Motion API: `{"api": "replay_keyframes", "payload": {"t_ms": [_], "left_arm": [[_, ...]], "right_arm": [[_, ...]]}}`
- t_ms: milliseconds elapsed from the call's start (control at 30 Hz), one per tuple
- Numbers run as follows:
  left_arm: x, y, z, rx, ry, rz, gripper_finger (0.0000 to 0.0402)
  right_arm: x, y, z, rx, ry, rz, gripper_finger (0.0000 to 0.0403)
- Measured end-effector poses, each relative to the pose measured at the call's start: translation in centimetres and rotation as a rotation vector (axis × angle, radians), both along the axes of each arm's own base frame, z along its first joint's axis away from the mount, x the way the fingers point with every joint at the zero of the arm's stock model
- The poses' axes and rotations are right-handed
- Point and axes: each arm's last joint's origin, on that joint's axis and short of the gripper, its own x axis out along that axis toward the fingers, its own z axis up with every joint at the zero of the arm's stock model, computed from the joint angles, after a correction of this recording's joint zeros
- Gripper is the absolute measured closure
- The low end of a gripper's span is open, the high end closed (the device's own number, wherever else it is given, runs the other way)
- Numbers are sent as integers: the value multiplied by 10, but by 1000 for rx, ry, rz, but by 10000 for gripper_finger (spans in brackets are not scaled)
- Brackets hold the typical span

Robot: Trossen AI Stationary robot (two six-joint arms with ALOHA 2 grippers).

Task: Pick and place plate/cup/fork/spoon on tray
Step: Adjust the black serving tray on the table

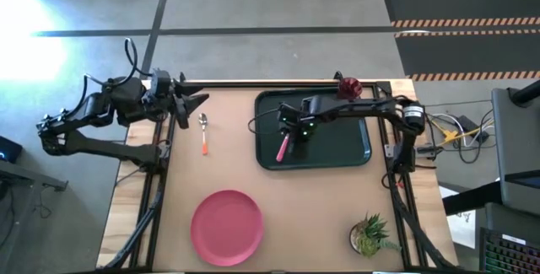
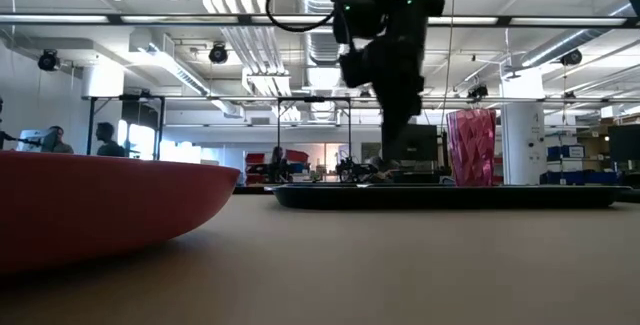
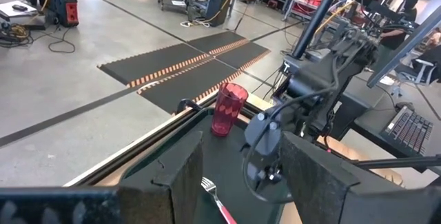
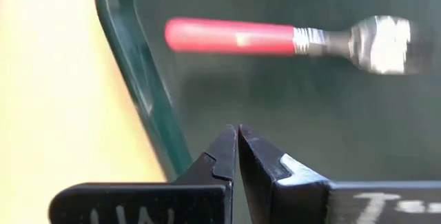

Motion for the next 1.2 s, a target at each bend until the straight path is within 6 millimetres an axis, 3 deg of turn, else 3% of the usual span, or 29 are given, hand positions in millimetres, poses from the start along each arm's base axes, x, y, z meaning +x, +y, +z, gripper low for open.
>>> {"api": "replay_keyframes", "payload": {"t_ms": [233, 300, 433, 600, 833, 1000, 1200], "left_arm": [[0, 0, 0, 0, 0, 0, 229], [0, 0, 0, 0, 1, 0, 229], [1, 0, -3, -5, 30, 1, 229], [4, 0, -14, -23, 134, -6, 229], [27, -2, -47, -116, 290, -120, 229], [42, 0, -78, -264, 372, -64, 229], [53, -2, -109, -415, 446, -86, 229]], "right_arm": [[-38, 8, 24, -134, 234, -67, 394], [-48, 8, 38, -182, 224, -109, 394], [-68, 11, 75, -230, 75, -184, 394], [-102, 18, 132, -272, -250, -261, 394], [-161, 30, 195, -317, -652, -316, 394], [-187, 36, 214, -344, -782, -306, 394], [-186, 36, 213, -370, -776, -254, 394]]}}
